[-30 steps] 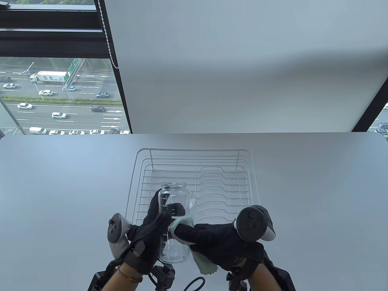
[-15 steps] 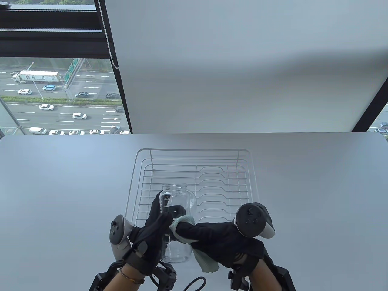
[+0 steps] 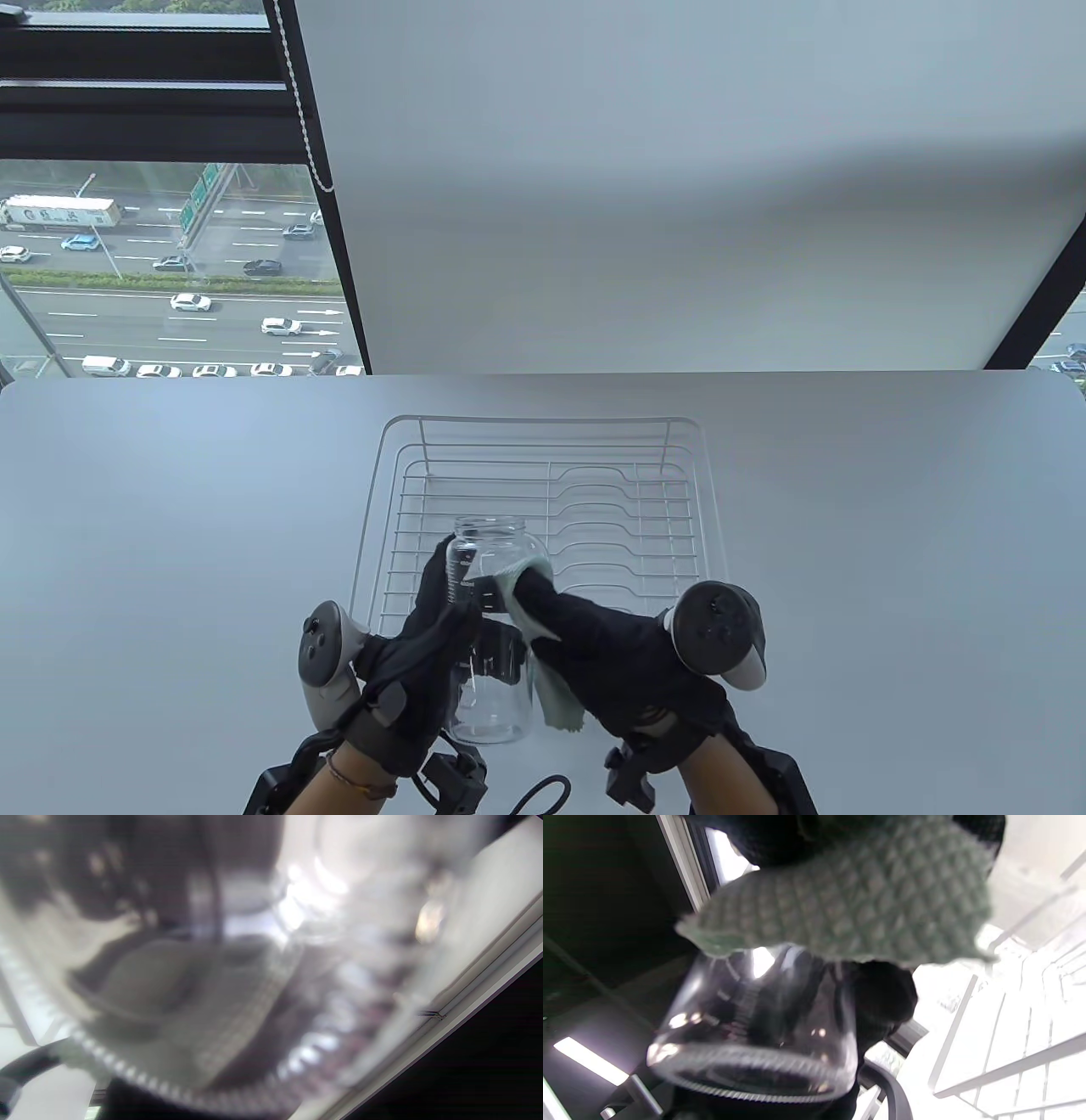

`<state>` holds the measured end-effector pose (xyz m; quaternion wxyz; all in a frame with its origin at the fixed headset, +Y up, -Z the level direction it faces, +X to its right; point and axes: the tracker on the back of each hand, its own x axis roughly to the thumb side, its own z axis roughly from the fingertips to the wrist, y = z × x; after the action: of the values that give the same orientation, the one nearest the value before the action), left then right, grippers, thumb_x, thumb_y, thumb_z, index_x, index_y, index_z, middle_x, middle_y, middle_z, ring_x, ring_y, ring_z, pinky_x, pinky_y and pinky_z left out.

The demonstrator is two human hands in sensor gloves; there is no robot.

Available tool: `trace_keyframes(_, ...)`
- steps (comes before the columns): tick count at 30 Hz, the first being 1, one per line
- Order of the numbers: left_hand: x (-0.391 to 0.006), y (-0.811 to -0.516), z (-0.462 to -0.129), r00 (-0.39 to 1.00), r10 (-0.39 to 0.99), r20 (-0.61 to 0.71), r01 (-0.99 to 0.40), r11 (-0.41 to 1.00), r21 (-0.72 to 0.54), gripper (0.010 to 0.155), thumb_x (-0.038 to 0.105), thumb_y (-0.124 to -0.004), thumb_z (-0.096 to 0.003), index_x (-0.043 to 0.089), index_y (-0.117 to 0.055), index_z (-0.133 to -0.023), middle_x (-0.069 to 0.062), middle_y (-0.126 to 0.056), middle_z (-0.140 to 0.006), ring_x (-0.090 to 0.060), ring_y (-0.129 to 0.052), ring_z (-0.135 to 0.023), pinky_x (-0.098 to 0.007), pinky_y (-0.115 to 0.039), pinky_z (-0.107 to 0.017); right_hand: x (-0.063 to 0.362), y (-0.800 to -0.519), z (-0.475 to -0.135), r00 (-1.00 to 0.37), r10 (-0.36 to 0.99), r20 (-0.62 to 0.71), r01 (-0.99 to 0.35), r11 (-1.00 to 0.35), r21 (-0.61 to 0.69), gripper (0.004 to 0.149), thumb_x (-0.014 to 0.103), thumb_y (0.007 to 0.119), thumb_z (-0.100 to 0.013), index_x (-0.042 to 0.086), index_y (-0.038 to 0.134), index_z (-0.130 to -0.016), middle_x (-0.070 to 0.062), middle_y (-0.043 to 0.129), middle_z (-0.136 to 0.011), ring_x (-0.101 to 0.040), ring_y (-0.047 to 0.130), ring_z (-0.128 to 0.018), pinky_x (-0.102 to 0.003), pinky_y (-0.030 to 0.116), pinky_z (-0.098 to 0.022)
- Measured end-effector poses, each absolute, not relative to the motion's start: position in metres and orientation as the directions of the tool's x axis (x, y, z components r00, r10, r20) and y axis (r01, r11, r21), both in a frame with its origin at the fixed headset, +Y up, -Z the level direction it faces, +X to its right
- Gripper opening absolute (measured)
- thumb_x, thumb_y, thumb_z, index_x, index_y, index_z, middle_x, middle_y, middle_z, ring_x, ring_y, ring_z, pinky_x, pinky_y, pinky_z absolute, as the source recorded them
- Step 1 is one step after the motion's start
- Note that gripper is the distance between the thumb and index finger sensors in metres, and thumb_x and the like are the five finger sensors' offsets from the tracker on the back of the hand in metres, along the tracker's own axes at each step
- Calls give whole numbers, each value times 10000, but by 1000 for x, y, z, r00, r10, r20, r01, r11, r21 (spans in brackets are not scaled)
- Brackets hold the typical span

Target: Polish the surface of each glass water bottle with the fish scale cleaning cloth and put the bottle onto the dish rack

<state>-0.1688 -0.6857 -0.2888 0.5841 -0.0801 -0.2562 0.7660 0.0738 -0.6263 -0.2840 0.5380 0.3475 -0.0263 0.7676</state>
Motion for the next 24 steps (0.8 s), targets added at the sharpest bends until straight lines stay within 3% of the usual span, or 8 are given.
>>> trace_keyframes(6, -177, -688, -293, -305, 933, 193, -882, -200, -427, 963, 715, -727, -538, 186, -179, -1127, -236, -543, -1046, -489, -915, -683, -605, -846, -460, 60, -626, -282, -132, 859, 496, -471, -494, 731, 532, 315, 760, -563, 543, 575, -1007, -178, 851, -746, -300, 956, -522, -470, 845, -396)
trace_keyframes(9, -175, -685, -292, -314, 928, 200, -880, -205, -427, 972, 707, -724, -539, 189, -146, -1124, -243, -529, -1045, -497, -901, -692, -612, -836, -468, 66, -624, -284, -154, 836, 527, -572, -510, 642, 553, 328, 746, -577, 550, 516, -1028, -171, 841, -767, -300, 942, -551, -470, 832, -421)
trace_keyframes(12, -167, -682, -287, -276, 940, 202, -869, -154, -471, 971, 703, -722, -540, 183, -146, -1124, -246, -528, -1047, -500, -904, -693, -613, -839, -468, 75, -625, -283, -212, 795, 568, -839, -446, 312, 576, 356, 720, -579, 550, 447, -1047, -140, 842, -795, -287, 938, -564, -457, 831, -431)
trace_keyframes(13, -166, -683, -287, -279, 938, 208, -872, -157, -463, 971, 705, -715, -541, 182, -137, -1120, -246, -512, -1052, -497, -901, -697, -610, -839, -471, 75, -624, -282, -216, 779, 589, -840, -456, 296, 566, 363, 722, -565, 560, 479, -1037, -128, 860, -770, -268, 951, -535, -441, 845, -407)
trace_keyframes(17, -172, -685, -291, -325, 924, 202, -879, -216, -425, 966, 710, -712, -542, 185, -145, -1122, -237, -525, -1048, -493, -902, -697, -610, -838, -470, 64, -624, -282, -157, 842, 516, -472, -523, 710, 522, 322, 749, -570, 558, 582, -1005, -171, 839, -759, -292, 946, -540, -464, 838, -412)
trace_keyframes(18, -173, -685, -291, -317, 924, 213, -885, -207, -417, 965, 710, -715, -541, 188, -150, -1125, -235, -529, -1048, -493, -902, -695, -611, -836, -470, 63, -626, -281, -142, 851, 506, -464, -509, 725, 519, 315, 766, -558, 550, 606, -992, -181, 851, -744, -302, 957, -524, -471, 846, -398)
trace_keyframes(22, -175, -683, -291, -320, 919, 229, -887, -206, -412, 964, 714, -702, -543, 194, -131, -1120, -237, -503, -1055, -488, -892, -710, -607, -833, -482, 66, -628, -288, -106, 850, 515, -607, -466, 644, 546, 330, 761, -574, 557, 542, -1020, -170, 849, -757, -300, 946, -543, -469, 833, -415)
trace_keyframes(24, -170, -682, -288, -314, 928, 199, -866, -194, -462, 965, 716, -699, -545, 186, -134, -1121, -242, -510, -1054, -483, -901, -706, -600, -843, -477, 71, -628, -286, -134, 830, 541, -793, -417, 444, 563, 347, 736, -583, 560, 481, -1038, -151, 842, -787, -300, 937, -558, -466, 826, -428)
